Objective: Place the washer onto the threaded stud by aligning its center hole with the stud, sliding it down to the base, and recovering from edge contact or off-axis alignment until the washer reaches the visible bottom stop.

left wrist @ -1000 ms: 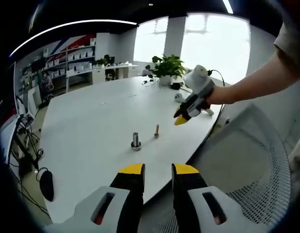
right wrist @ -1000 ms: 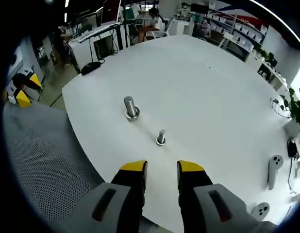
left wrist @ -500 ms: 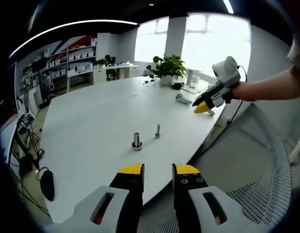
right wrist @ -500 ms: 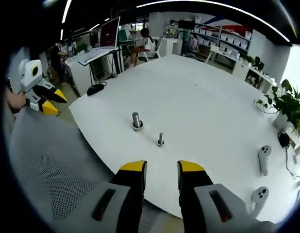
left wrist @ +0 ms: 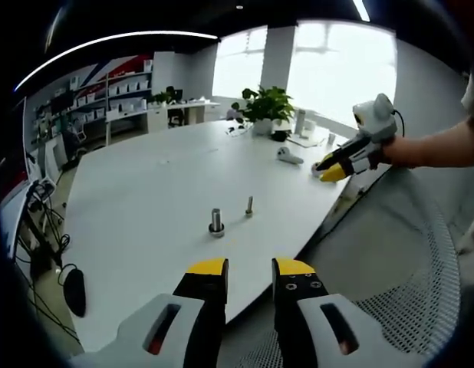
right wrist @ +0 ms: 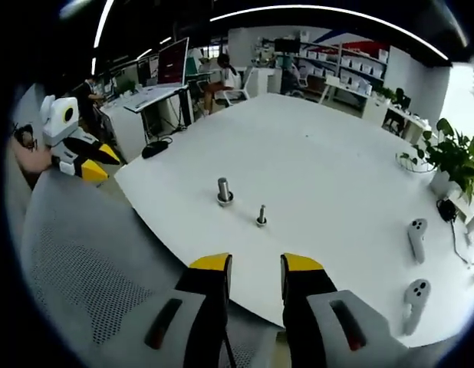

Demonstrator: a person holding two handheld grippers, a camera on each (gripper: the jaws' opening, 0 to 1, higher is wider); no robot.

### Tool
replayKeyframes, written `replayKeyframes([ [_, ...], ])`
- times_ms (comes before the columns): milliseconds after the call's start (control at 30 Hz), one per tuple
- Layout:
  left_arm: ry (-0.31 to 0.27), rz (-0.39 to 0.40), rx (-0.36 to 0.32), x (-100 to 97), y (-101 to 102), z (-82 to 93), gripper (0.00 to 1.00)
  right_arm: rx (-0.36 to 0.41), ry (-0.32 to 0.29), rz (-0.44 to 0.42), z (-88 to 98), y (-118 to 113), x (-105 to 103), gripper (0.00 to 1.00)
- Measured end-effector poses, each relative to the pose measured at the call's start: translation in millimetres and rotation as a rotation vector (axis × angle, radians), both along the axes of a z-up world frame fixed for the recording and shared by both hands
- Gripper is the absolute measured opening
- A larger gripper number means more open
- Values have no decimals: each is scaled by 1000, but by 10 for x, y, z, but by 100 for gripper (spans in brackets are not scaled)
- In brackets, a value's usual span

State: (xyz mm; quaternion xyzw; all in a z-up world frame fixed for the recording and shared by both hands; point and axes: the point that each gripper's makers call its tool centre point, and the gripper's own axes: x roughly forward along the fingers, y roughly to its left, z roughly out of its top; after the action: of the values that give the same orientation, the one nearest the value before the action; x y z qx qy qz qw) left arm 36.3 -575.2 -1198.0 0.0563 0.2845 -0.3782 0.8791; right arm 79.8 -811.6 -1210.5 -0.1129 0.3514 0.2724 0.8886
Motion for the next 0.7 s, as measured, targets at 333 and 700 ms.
replayKeyframes([
  [333, 2, -7, -4, -11, -12, 3, 20, 38, -12, -43, -27, -54, -64, 28],
  [700, -3, -7, 9, -5, -20, -5, 20, 113, 2, -60, -51, -20, -69, 27],
])
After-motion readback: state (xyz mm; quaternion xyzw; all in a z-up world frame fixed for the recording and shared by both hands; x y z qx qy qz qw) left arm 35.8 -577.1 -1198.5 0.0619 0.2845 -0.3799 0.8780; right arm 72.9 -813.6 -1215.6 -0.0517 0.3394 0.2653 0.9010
